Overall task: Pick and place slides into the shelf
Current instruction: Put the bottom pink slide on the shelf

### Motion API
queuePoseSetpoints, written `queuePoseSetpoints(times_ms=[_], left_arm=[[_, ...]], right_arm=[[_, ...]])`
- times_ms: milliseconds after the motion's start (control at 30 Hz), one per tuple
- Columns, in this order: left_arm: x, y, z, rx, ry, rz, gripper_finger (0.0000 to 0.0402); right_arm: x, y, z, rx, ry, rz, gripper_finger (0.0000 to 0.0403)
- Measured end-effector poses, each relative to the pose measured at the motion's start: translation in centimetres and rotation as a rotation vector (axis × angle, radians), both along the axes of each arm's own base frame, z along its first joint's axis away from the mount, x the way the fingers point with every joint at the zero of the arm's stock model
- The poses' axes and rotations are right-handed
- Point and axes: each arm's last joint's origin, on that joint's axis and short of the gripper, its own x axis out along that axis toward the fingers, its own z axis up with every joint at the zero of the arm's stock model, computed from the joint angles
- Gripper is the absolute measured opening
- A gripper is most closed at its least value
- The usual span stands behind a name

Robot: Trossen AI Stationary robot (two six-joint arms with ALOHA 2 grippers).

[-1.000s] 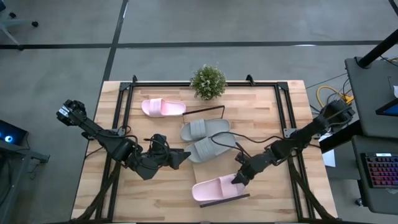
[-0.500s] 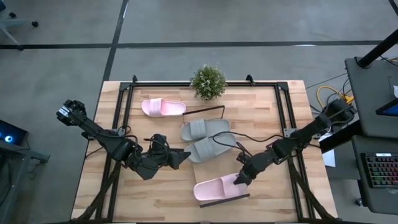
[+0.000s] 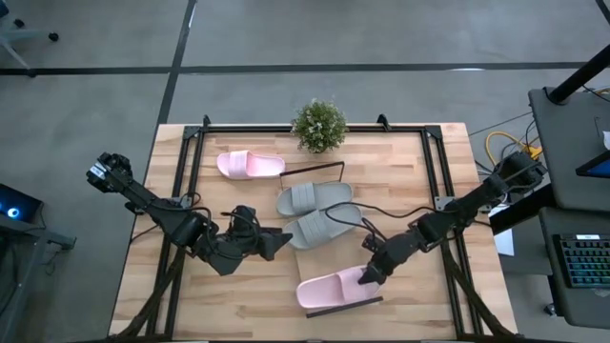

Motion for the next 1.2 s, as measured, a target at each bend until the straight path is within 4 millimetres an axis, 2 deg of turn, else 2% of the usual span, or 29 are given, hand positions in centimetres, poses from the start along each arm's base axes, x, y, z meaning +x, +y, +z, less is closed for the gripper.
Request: queuePoseSetpoints(times_ms=[200,633,867,1200], left_arm=[[0.0,-0.04,-0.01,-0.005,0.004,-0.011,0.027],[-0.4,0.22,0.53,0.006,-0.005,-0.025,0.027],[-0.57,0.31,0.73,0.022,-0.002,-0.042,0.027],[-0.98,0.5,0.01,0.073,0.092,-0.077,0.027]], right_arm=[[0.08,0.34,0.4,-0.004,-0.021,0.02,0.0049],[-0.06,0.23,0.11,-0.008,0.019,0.003,0.013],[-0.08,0.22,0.1,-0.013,0.027,0.003,0.0152],[-0.3,0.15,-0.15,-0.015,0.069,0.024,0.0155]])
